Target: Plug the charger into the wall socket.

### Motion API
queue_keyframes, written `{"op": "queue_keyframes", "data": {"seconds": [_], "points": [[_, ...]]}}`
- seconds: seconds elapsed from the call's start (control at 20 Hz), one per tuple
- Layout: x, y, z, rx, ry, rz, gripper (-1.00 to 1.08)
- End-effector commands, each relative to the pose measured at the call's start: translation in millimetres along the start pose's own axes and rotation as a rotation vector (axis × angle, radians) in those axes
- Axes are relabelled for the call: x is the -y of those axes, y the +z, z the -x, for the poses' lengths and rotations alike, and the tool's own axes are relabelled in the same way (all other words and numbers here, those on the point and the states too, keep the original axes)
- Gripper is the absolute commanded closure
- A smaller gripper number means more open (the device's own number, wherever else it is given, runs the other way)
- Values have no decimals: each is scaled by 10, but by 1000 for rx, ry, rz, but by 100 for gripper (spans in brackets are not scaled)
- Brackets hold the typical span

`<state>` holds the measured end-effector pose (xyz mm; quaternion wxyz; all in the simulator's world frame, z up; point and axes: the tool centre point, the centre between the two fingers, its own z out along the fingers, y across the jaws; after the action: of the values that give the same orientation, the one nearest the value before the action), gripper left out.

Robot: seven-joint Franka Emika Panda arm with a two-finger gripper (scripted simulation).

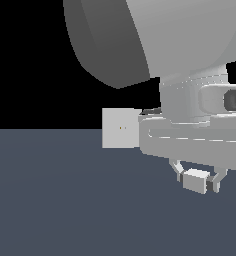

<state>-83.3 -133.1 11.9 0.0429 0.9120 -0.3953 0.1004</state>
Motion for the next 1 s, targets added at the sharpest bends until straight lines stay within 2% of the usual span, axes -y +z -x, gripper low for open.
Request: {"op": "queue_keyframes", "data": {"seconds": [0.0,0.5,0.95], "points": [[-2,3,-1,0,0,0,108],[41,-30,-12,-1,-34,-7,108],[253,-195,-35,-4,-212,-46,108]]}}
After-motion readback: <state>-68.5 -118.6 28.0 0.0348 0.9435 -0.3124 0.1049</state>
